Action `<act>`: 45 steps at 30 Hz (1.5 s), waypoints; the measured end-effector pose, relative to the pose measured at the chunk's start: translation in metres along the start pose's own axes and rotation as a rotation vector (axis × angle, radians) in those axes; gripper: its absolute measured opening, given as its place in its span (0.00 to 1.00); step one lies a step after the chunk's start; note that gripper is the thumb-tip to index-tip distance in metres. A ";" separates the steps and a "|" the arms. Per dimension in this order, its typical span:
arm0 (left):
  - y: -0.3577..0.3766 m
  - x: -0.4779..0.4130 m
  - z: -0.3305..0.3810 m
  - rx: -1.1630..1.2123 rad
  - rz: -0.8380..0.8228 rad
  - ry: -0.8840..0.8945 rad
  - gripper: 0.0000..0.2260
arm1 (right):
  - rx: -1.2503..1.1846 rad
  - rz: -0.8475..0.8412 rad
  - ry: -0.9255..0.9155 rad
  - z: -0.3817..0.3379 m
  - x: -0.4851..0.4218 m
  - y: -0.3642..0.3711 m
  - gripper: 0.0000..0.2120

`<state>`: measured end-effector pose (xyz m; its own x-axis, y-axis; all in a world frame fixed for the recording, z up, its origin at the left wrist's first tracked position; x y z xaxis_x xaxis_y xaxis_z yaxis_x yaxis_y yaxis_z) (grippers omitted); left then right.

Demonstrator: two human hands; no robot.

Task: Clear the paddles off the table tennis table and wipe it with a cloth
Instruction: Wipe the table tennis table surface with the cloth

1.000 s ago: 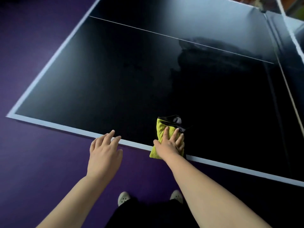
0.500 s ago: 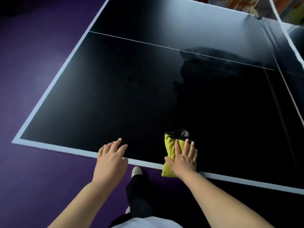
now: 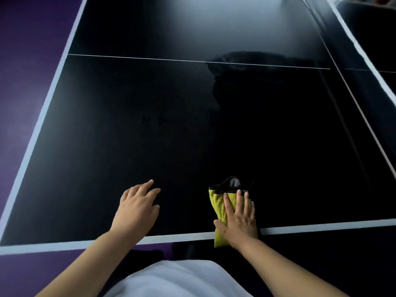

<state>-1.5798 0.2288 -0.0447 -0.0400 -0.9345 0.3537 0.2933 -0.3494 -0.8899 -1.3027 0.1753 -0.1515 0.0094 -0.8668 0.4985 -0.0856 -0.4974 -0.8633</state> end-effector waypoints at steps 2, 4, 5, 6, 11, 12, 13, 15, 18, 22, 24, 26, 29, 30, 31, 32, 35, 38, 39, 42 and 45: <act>-0.002 -0.006 -0.009 -0.037 -0.049 0.025 0.22 | -0.001 0.018 0.004 -0.001 -0.002 0.001 0.41; -0.004 -0.010 -0.018 -0.073 -0.080 0.049 0.22 | 0.032 -0.056 0.022 -0.002 0.000 -0.002 0.42; -0.008 -0.012 -0.025 -0.085 -0.092 0.063 0.22 | 0.047 -0.081 0.047 -0.008 0.002 -0.007 0.45; -0.012 -0.015 -0.034 -0.093 -0.102 0.074 0.22 | 0.062 -0.089 0.084 -0.012 0.003 -0.009 0.47; -0.035 -0.029 -0.095 -0.110 -0.132 0.128 0.22 | 0.009 -0.127 0.172 -0.078 0.010 -0.006 0.42; -0.039 -0.031 -0.111 -0.118 -0.142 0.144 0.22 | -0.006 -0.137 0.173 -0.100 0.011 -0.003 0.41; -0.043 -0.033 -0.128 -0.125 -0.151 0.155 0.22 | -0.036 -0.134 0.166 -0.123 0.012 -0.002 0.40; -0.052 -0.036 -0.165 -0.137 -0.160 0.171 0.22 | -0.076 -0.129 0.152 -0.170 0.010 0.003 0.42; -0.063 -0.038 -0.227 -0.131 -0.180 0.169 0.22 | -0.093 -0.144 0.132 -0.241 0.008 0.012 0.43; -0.076 -0.030 -0.306 -0.123 -0.199 0.132 0.23 | -0.055 -0.162 0.089 -0.331 0.006 0.021 0.42; -0.081 -0.023 -0.344 -0.111 -0.194 0.097 0.23 | -0.022 -0.174 0.047 -0.375 0.005 0.027 0.39; -0.085 -0.014 -0.376 -0.105 -0.200 0.057 0.23 | -0.007 -0.193 -0.015 -0.417 0.003 0.032 0.39; -0.091 0.000 -0.415 -0.114 -0.209 0.017 0.23 | 0.033 -0.218 -0.140 -0.480 -0.001 0.036 0.39; -0.093 0.005 -0.425 -0.118 -0.208 0.009 0.24 | 0.054 -0.223 -0.185 -0.499 -0.002 0.037 0.39; -0.095 0.009 -0.433 -0.120 -0.207 0.001 0.24 | 0.077 -0.225 -0.233 -0.517 -0.003 0.039 0.39; -0.097 0.012 -0.441 -0.117 -0.203 -0.010 0.24 | 0.098 -0.225 -0.283 -0.534 -0.005 0.041 0.38; -0.103 0.018 -0.461 -0.106 -0.186 -0.061 0.24 | 0.159 -0.218 -0.427 -0.579 -0.010 0.045 0.38; -0.104 0.020 -0.467 -0.106 -0.166 -0.084 0.24 | 0.215 -0.200 -0.519 -0.601 -0.014 0.046 0.36; -0.104 0.020 -0.465 -0.108 -0.161 -0.080 0.24 | 0.232 -0.191 -0.535 -0.602 -0.016 0.045 0.36; -0.100 0.016 -0.446 -0.103 -0.158 -0.049 0.22 | 0.260 -0.179 -0.558 -0.593 -0.016 0.042 0.34; -0.095 0.010 -0.416 -0.105 -0.161 0.011 0.22 | 0.251 -0.165 -0.567 -0.570 -0.016 0.039 0.33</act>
<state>-2.0050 0.2243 -0.0768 -0.0887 -0.8666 0.4910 0.1815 -0.4988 -0.8475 -1.8743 0.1895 -0.1486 0.5334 -0.6277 0.5669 0.1972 -0.5595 -0.8050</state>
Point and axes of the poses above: each hand's wrist, its own x-axis away from the middle knuckle, its own y-axis out of the palm, z = x × y, the point moved 5 cm from there along -x, towards the middle knuckle, and after that the axes turned 7 degrees about -y, right-handed, at the moved point
